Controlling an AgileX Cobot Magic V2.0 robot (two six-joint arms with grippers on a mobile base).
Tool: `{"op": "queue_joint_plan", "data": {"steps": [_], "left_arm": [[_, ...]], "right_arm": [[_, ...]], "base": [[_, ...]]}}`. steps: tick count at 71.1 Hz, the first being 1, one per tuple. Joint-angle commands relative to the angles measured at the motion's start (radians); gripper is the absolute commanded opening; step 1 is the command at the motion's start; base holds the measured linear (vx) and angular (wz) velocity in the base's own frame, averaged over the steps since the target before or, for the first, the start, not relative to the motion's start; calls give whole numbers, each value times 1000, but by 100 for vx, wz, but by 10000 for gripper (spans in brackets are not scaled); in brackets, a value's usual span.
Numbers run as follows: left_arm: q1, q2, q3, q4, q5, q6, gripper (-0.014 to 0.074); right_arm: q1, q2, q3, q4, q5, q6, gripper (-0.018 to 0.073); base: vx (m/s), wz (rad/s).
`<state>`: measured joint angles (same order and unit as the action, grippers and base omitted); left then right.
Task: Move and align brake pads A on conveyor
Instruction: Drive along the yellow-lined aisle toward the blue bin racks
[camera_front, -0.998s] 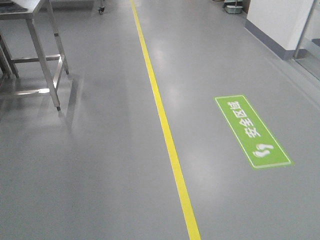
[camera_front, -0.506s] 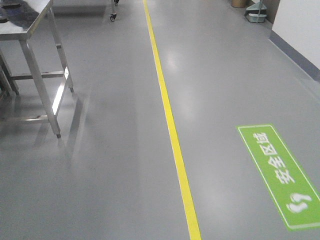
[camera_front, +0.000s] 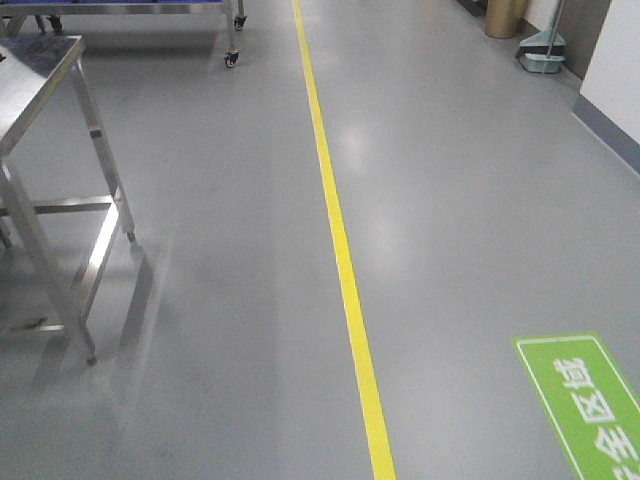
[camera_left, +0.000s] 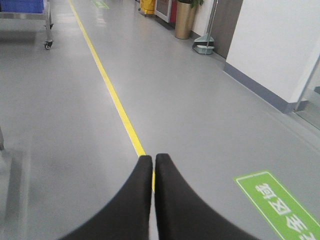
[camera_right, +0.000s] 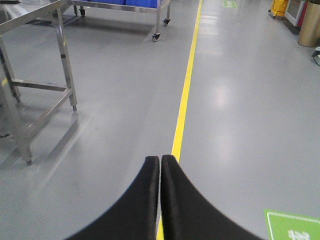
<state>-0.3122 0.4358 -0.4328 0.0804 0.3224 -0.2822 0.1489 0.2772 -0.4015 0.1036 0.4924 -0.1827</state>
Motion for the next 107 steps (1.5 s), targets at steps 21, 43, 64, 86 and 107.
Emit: {"op": "queue_joint_plan", "data": {"steps": [21,43,64,86,107], "left_arm": [[-3,5,-25,2,-78,0,-6],[-3,5,-25,2,-78,0,-6],[-3,5,-25,2,-78,0,-6],[-3,5,-25,2,-78,0,-6],[-3,5,-25,2,-78,0,-6]], "right_arm": [[-3,7,-25,-4,-72,-6,-9],[-3,7,-25,-4,-72,-6,-9],[-3,7,-25,-4,-72,-6,-9],[-3,7,-25,-4,-72,-6,-9],[-3,7,-25,-4,-72,-6,-9]], "base": [[72,3],[71,3],[70,-2],[66,1],[61,5]]}}
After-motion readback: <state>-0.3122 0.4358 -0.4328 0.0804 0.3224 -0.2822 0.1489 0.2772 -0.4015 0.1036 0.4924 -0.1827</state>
